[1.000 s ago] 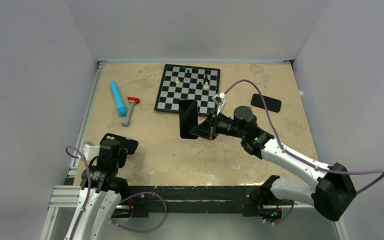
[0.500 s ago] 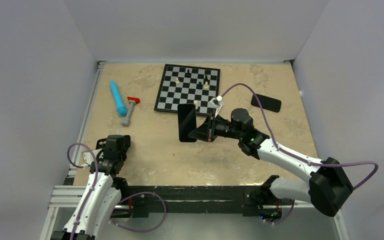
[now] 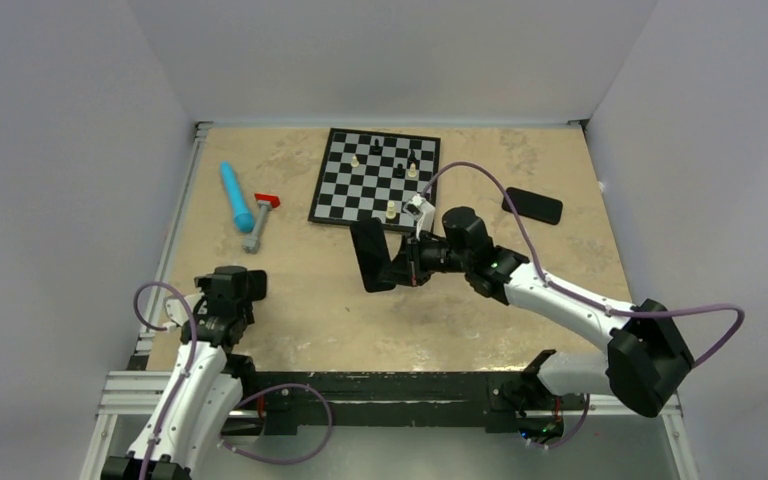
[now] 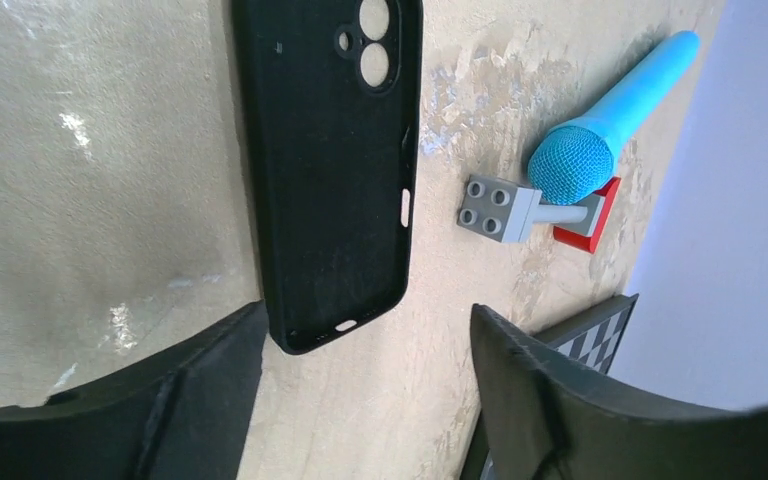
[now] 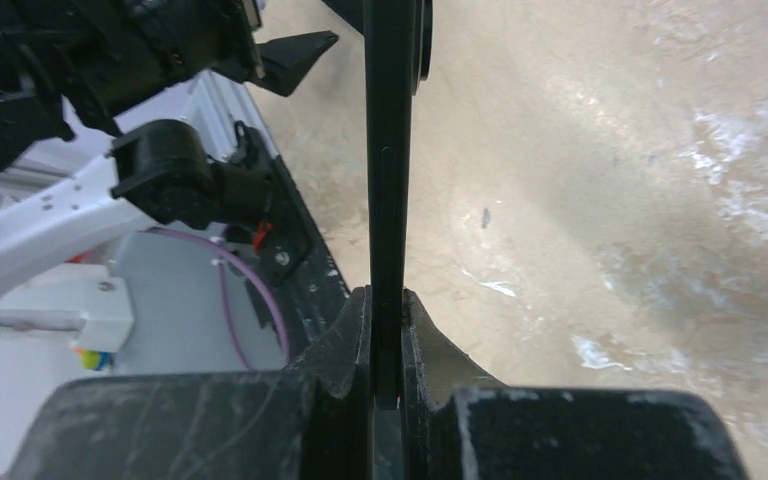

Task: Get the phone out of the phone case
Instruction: Place the phone case at the center of the board, then place the phone at the center of the board.

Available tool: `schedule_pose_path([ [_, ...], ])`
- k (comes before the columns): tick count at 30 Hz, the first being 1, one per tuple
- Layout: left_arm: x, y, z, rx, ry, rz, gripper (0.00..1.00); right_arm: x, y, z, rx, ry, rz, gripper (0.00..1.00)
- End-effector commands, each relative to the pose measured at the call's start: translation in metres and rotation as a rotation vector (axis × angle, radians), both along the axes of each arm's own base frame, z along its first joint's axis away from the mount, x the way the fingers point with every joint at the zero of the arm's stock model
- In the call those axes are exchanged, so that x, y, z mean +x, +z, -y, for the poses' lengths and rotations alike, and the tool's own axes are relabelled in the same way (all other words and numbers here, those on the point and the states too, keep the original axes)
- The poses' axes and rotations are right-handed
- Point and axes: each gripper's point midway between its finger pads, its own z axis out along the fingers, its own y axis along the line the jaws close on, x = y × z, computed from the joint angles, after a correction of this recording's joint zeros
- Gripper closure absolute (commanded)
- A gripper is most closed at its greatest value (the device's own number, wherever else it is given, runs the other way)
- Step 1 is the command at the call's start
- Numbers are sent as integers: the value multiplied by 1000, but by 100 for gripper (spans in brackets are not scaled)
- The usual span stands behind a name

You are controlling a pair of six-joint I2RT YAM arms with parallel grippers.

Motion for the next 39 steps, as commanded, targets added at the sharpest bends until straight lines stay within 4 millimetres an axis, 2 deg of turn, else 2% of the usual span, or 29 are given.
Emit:
schedule_pose_path([
  [1,-3,11,-4,54,-30,-8,18,13,19,7,-104,38,204,100],
  [4,-12,14,1,33,-55,-40,12,14,14,12,-176,91,258,100],
  [8,-25,35,2,74,-126,-133,6,18,-11,20,-493,214,369,100],
  [9,-29,45,0,99,-134,-153,6,11,-19,19,-565,288,400,100],
  [11,-28,72,-9,210,-189,-165,6,-23,-38,9,-639,534,437,100],
  [12,-24,87,-14,283,-226,-163,6,-40,-47,10,-657,641,413,100],
  [15,-7,129,-18,501,-392,-142,7,-70,-61,3,-625,830,247,100],
  [18,17,169,-9,691,-576,-68,7,-92,-74,-1,-634,946,162,100],
  [21,40,199,15,834,-783,46,6,-108,-83,-2,-620,1029,107,100],
  [25,53,223,33,917,-906,130,6,-110,-100,1,-672,1080,64,100],
  [30,58,247,45,962,-970,189,5,-101,-104,-11,-685,1095,90,100],
  [33,58,254,41,989,-975,160,6,-97,-115,-8,-735,1109,81,100],
  [39,49,250,36,1021,-964,143,7,-90,-129,-6,-778,1111,91,100],
])
